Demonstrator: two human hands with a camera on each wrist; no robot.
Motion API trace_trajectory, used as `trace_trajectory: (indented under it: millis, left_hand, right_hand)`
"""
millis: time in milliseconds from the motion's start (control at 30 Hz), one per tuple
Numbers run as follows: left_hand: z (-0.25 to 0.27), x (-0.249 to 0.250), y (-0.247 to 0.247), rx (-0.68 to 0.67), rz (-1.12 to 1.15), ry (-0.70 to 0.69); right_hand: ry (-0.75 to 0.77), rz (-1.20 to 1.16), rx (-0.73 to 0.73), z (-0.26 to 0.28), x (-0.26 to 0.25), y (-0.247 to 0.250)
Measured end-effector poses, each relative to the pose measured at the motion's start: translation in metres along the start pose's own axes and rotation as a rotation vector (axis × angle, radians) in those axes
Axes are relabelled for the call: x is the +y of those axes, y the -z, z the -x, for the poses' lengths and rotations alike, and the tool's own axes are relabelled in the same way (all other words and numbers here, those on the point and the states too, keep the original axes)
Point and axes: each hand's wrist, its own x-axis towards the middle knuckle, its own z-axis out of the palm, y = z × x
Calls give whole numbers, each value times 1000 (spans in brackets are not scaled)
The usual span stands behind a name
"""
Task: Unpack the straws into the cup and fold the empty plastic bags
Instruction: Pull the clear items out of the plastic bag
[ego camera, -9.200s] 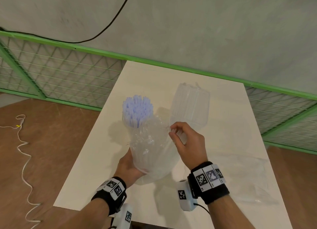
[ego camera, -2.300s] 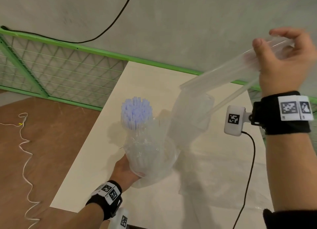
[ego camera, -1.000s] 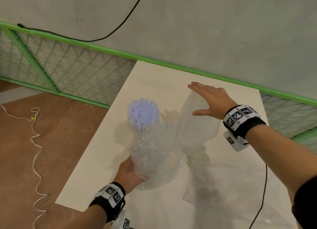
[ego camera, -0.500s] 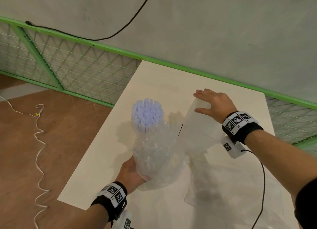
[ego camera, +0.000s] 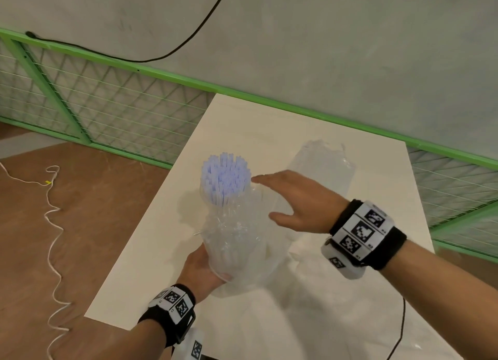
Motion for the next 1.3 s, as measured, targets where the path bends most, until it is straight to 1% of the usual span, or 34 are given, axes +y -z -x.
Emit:
trace_trajectory:
  millis: [33,100,300,433,533,767,833,967,1033,1100,1200,1300]
  left_hand:
    - [0,1,0,1,-7,-1]
    - [0,2,0,1,-13,-3]
    - [-2,-2,1,-16,12,11]
    - [-2,-4,1,-14,1,-7]
    - [-2,-3,2,-11,-13,-9]
    - [0,0,2,-8,23,-26]
    - [0,0,2,-6,27,-29]
    - [0,-1,3,2,7,-23]
    - [-1,-2,2,5,3,-16]
    - [-2,-3,2,6,3,-19]
    - [-3,-4,2,2,1,-18]
    - [-3,-4,2,1,0,-25]
  right_hand:
    - [-6,-3,-6,-1,-1,-4]
    - [-13,-55,28,-2,-3,-11]
    - [18,-253,227,-1,-8,-32]
    - [-49,-354,281,3,-15,-41]
    - [-92,-410,352,5,-20,-47]
    - [-114,-424,552,4,-27,-62]
    - [-126,-437,571,4,-28,-64]
    - [-186,-500,543,4,-34,-65]
    - [-217,-509,562,4,-35,-66]
    - [-231,-472,601,3,-36,-67]
    - [-212,-362,655,2,-35,-72]
    - [-206,-339,616,3,-31,-74]
